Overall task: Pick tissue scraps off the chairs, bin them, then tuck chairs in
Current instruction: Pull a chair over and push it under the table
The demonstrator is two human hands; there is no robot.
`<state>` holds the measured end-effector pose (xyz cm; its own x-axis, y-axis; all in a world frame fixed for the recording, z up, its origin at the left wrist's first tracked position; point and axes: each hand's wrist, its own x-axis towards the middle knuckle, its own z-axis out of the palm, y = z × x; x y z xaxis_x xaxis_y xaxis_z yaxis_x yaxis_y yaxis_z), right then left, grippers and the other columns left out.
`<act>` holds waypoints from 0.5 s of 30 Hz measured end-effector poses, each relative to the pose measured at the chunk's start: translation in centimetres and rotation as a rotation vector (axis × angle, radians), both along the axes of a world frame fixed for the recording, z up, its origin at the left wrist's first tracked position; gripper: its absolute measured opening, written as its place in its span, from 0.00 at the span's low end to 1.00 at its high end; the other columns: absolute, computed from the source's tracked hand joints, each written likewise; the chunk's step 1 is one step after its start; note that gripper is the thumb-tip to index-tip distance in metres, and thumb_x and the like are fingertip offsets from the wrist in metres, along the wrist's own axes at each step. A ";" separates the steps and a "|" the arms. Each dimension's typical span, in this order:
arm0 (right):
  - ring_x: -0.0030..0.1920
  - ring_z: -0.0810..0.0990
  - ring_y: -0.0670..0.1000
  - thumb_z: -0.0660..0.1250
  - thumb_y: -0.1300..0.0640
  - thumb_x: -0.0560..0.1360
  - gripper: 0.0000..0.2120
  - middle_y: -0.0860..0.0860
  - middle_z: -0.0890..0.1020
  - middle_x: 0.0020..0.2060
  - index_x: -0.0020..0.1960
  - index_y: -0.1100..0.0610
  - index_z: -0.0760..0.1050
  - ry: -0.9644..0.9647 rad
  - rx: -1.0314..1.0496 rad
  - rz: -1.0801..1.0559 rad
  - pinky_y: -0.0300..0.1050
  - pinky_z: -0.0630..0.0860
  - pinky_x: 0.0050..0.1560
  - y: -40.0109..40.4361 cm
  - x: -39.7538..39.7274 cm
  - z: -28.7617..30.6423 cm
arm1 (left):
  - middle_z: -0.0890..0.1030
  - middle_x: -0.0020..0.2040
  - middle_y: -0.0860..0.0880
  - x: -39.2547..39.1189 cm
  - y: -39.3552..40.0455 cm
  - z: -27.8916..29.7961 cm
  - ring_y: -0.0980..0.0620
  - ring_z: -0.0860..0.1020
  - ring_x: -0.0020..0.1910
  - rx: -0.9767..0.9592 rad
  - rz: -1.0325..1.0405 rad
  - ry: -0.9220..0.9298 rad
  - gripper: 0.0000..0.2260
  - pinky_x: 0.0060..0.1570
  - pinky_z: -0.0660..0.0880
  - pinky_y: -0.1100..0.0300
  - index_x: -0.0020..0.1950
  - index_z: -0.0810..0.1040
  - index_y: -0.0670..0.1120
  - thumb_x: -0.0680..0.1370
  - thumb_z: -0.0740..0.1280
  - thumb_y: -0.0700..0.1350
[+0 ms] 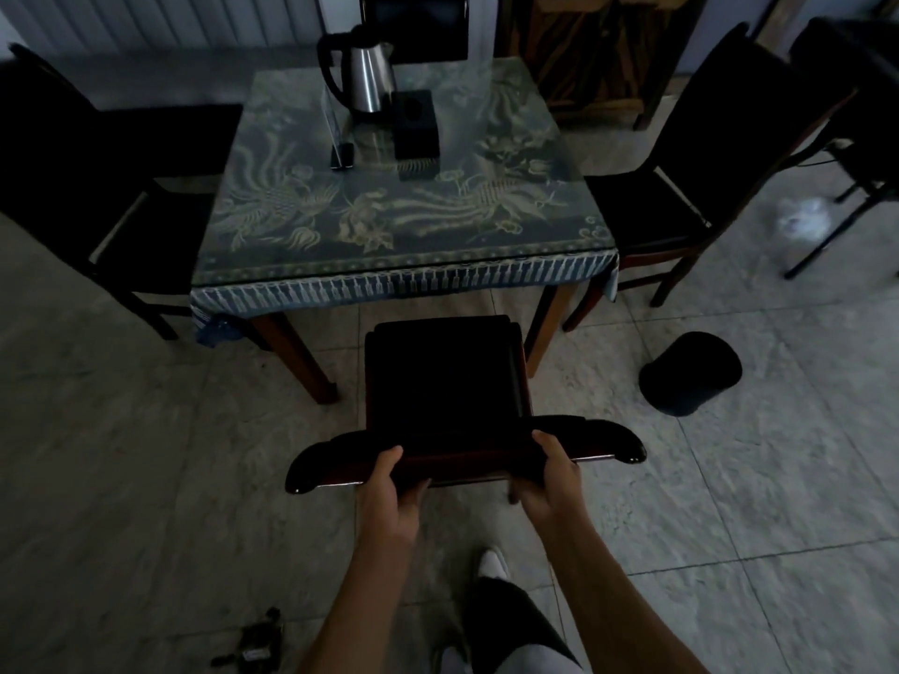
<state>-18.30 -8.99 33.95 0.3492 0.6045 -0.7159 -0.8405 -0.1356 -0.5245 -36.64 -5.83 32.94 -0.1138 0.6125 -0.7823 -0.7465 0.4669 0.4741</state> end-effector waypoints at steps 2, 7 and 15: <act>0.38 0.82 0.57 0.67 0.62 0.76 0.13 0.59 0.80 0.43 0.59 0.60 0.70 0.007 0.008 -0.003 0.47 0.76 0.27 1.2 0.3 -0.1 | 0.80 0.57 0.44 0.2 1.3 -0.1 0.44 0.79 0.56 -0.004 -0.009 0.008 0.11 0.45 0.79 0.47 0.56 0.78 0.47 0.75 0.70 0.39; 0.36 0.79 0.58 0.68 0.61 0.75 0.18 0.60 0.78 0.45 0.62 0.59 0.68 -0.013 0.012 0.002 0.47 0.75 0.26 4.9 1.0 -0.3 | 0.80 0.58 0.44 0.8 4.6 -0.4 0.44 0.78 0.58 0.011 0.001 0.007 0.14 0.54 0.78 0.44 0.60 0.78 0.47 0.75 0.71 0.39; 0.51 0.83 0.60 0.68 0.63 0.75 0.24 0.63 0.80 0.57 0.69 0.64 0.67 0.028 0.050 -0.015 0.55 0.81 0.43 10.5 2.0 -0.8 | 0.80 0.55 0.43 1.8 10.1 -0.3 0.44 0.79 0.56 0.024 0.008 0.022 0.11 0.51 0.79 0.45 0.57 0.76 0.46 0.76 0.69 0.38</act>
<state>-16.31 1.46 33.13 0.3386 0.6351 -0.6943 -0.8566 -0.0972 -0.5067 -34.82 4.25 32.67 -0.1362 0.6299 -0.7646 -0.7394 0.4490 0.5017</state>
